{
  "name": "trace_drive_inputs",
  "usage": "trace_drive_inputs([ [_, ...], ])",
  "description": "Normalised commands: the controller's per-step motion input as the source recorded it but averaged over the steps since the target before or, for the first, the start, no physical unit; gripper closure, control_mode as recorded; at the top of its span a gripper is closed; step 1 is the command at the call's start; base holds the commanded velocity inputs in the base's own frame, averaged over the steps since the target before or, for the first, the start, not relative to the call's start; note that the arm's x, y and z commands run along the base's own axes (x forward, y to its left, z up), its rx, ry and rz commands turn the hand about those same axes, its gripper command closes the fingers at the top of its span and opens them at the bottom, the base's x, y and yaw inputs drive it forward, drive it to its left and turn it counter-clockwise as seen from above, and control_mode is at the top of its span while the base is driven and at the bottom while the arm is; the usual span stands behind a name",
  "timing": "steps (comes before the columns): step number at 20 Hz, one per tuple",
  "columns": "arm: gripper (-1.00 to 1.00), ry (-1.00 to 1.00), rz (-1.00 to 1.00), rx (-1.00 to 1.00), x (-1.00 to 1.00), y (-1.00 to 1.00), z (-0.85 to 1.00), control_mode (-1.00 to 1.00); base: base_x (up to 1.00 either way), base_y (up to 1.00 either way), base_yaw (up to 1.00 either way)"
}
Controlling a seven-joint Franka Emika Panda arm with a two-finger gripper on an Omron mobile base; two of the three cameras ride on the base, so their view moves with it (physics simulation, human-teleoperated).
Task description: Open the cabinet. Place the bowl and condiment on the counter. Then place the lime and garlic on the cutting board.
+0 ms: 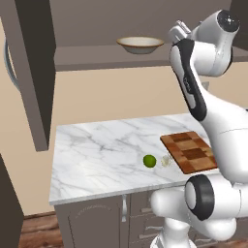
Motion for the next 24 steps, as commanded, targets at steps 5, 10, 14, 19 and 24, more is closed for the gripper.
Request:
trace_drive_inputs([
  [5,-1.00,0.01,0.08,0.03,0.02,0.00,0.06,-1.00,0.00,0.00,0.00],
  [10,-1.00,0.00,0.14,0.00,0.21,0.00,0.00,-1.00,0.00,0.00,0.00],
  [14,-1.00,0.00,0.15,0.00,0.35,0.00,0.00,-1.00,0.00,0.00,0.00],
  [19,-1.00,0.01,0.12,0.00,0.52,0.00,0.00,-1.00,0.00,0.00,0.00],
  [24,-1.00,0.01,0.08,0.00,0.66,0.00,0.00,-1.00,0.00,0.00,0.00],
])
